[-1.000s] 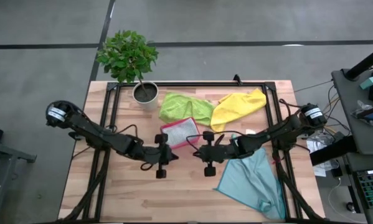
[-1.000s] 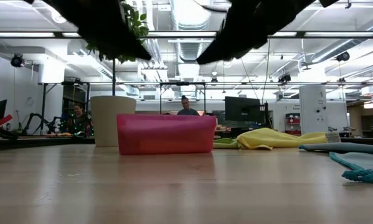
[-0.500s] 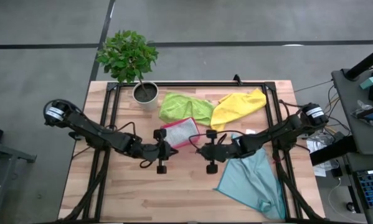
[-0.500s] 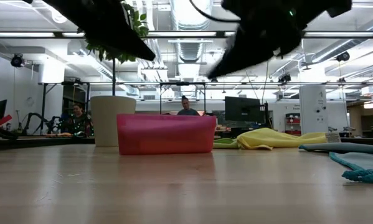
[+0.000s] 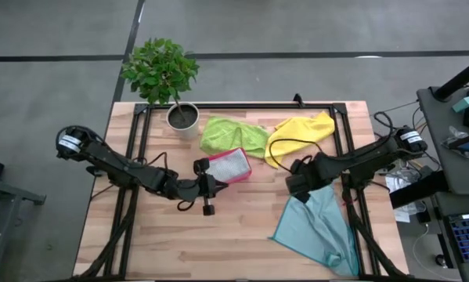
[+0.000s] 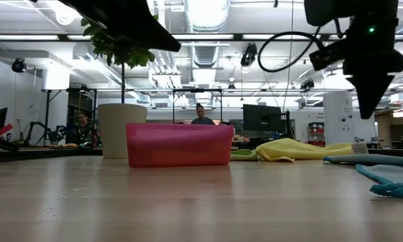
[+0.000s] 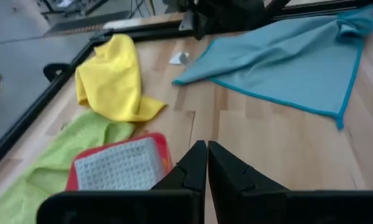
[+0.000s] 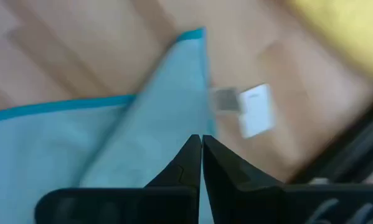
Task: Fold microfiber towels
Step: Fold the blue microfiber cloth
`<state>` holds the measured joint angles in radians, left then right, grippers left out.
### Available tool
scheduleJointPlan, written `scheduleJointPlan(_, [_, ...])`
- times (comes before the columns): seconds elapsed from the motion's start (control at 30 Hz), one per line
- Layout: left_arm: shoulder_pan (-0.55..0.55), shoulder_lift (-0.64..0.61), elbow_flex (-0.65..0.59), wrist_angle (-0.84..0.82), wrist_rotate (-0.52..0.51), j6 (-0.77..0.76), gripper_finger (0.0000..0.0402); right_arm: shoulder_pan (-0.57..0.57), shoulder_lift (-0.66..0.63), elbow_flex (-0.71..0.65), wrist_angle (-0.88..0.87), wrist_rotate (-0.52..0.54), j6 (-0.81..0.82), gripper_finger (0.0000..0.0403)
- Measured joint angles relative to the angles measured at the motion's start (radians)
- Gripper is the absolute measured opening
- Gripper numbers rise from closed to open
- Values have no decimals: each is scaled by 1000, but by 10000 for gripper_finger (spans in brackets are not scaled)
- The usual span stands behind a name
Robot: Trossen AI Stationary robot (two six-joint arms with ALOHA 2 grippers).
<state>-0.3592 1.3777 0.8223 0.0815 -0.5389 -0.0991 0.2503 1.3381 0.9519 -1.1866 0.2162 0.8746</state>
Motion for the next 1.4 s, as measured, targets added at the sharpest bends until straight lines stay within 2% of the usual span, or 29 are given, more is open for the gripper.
scheduleJointPlan(0.13, [0, -2, 2, 28, -2, 8, 0, 0, -60, -54, 145, -41, 31, 22])
scheduleJointPlan(0.3, [0, -5, 3, 26, -2, 8, 0, -2, -80, -110, 242, -9, 110, 66])
scheduleJointPlan(0.47, [0, -6, 3, 26, -5, 8, 0, -9, -33, -164, 351, 20, 162, 123])
scheduleJointPlan(0.6, [0, -6, 3, 25, -25, 8, 0, -29, 37, -182, 360, 52, 173, 166])
scheduleJointPlan(0.73, [0, -6, 3, 25, -26, 8, 0, -32, 102, -184, 389, 101, 163, 182])
scheduleJointPlan(0.87, [0, -6, 3, 25, -27, 5, 0, -35, 154, -182, 420, 100, 158, 151])
scheduleJointPlan(1.03, [0, -6, 3, 35, -27, 0, 0, -31, 179, -178, 438, 99, 120, 33])
scheduleJointPlan(1.07, [-1, -6, 3, 45, -26, 0, 0, -29, 175, -176, 438, 99, 102, 23])
scheduleJointPlan(1.17, [-1, -6, 3, 78, -25, -2, 0, -29, 137, -168, 401, 106, 64, 11])
scheduleJointPlan(1.4, [-1, -6, 3, 121, 13, -59, 9, -4, -56, -74, 408, 181, 1, 9])
